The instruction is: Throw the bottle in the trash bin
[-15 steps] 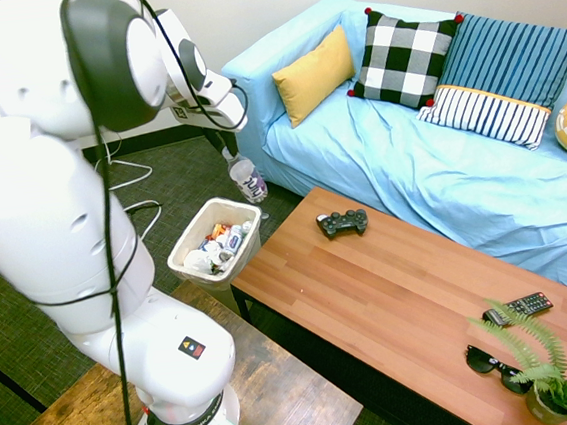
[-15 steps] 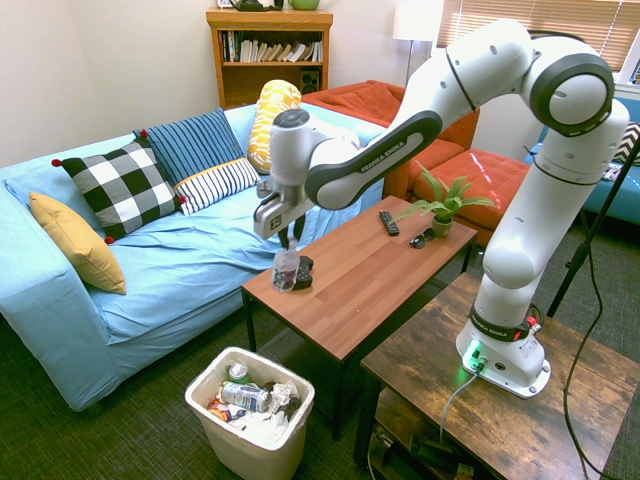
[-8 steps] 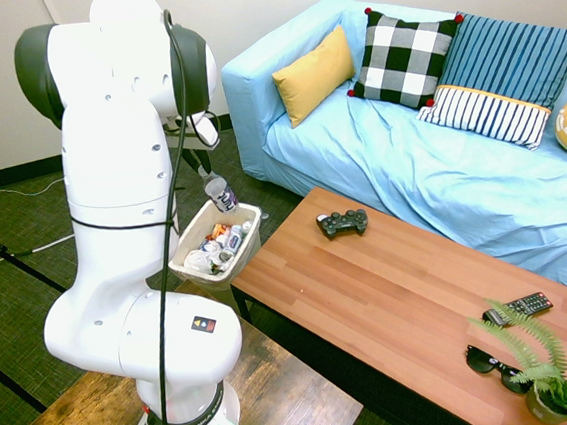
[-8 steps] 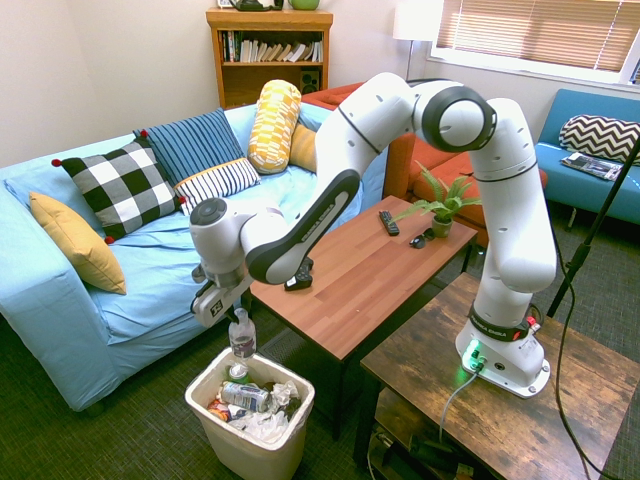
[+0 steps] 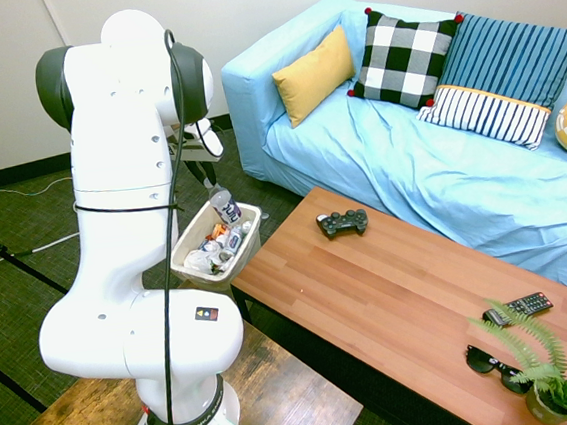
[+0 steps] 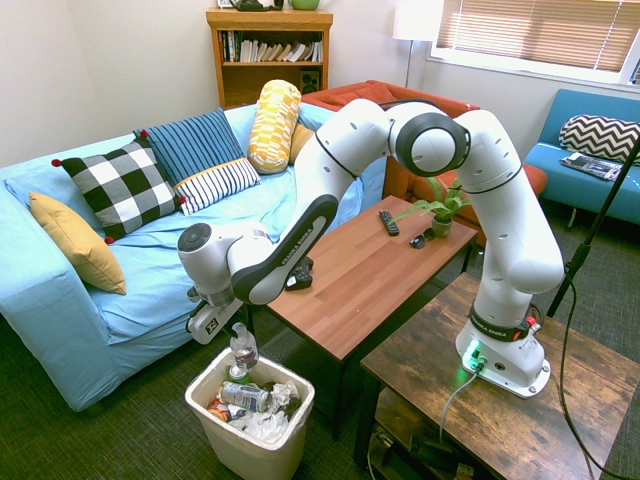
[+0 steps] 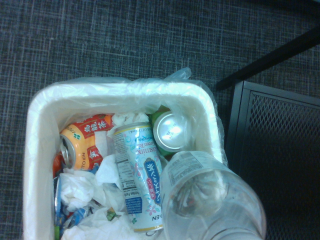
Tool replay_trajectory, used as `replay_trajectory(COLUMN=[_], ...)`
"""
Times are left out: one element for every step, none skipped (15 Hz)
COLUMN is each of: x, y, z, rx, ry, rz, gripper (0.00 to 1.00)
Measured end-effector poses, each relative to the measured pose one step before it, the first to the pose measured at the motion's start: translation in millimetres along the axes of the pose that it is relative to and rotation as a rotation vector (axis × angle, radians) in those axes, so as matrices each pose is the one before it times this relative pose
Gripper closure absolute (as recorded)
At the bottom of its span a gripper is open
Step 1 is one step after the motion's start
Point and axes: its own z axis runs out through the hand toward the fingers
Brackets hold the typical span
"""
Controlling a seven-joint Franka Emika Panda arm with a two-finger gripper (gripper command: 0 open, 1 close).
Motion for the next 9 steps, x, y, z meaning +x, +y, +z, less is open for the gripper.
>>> replay_trajectory(x=[2.7, 4.19, 4.22, 3.08, 1.49, 0.98, 1.29, 2.25, 4.64], y=[0.53, 0.8, 0.83, 0.62, 0.39, 0.61, 1.27, 3.4, 6.01], z=[0.88, 0.91, 1.07, 0.69, 0.06, -0.07, -0.56, -1.4, -2.16], rx=[-0.00196, -0.0025, -0.00261, -0.00169, -0.0007, -0.00032, 0.00024, -0.00012, -0.00062], ry=[-0.00004, -0.00107, -0.00276, -0.0031, -0.00356, -0.00435, -0.00312, -0.00413, -0.00416], rz=[-0.00097, 0.00278, 0.00308, 0.00201, 0.00036, -0.00056, -0.00155, -0.00246, -0.00298], gripper=[0.0, 0.0, 0.0, 0.0, 0.0, 0.0, 0.0, 0.0, 0.0])
